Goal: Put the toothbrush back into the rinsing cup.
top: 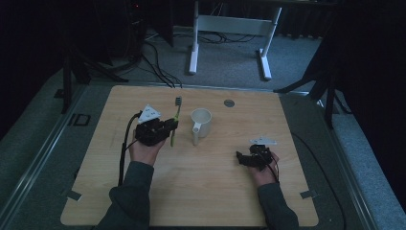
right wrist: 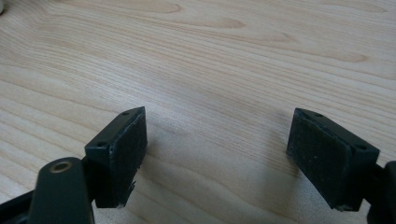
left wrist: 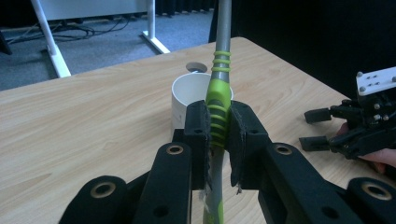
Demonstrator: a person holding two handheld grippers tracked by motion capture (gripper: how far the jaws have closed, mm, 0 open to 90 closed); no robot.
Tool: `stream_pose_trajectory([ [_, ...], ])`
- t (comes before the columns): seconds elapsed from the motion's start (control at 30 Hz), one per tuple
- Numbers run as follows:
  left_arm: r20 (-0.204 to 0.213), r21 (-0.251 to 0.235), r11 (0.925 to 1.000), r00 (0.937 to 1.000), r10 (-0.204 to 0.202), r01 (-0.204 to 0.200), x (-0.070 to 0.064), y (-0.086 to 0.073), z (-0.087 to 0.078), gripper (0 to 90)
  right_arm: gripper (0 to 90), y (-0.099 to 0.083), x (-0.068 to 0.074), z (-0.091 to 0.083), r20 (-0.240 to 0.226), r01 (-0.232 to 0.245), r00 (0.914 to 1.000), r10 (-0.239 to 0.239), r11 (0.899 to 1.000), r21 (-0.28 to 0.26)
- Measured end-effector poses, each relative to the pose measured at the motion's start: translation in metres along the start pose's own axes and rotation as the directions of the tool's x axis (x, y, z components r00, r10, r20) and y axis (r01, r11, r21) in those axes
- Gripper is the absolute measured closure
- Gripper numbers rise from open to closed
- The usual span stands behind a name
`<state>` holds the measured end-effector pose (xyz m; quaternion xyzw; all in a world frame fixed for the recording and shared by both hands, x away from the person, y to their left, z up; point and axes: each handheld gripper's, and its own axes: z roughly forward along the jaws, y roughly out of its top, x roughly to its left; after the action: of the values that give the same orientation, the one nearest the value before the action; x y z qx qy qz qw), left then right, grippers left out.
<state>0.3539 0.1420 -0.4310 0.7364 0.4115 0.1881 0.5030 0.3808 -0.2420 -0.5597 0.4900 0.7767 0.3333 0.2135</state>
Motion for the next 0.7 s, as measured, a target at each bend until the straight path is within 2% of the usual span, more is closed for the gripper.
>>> stream_pose_trajectory([
  [0.33,0.010,-0.022,0.9997,0.9999,-0.009,0.010,0.0010,0.0036,0.0011,78.9,19.8,0.0000,0.0001,0.0000,0.000,-0.001,1.0000,0.001,1.000,0.000],
  [0.7,0.022,-0.052,0.9986,0.9997,-0.002,0.004,-0.0020,0.0056,0.0042,78.9,19.8,0.0000,0.0001,0.0000,0.000,-0.002,1.0000,0.002,1.000,0.001],
])
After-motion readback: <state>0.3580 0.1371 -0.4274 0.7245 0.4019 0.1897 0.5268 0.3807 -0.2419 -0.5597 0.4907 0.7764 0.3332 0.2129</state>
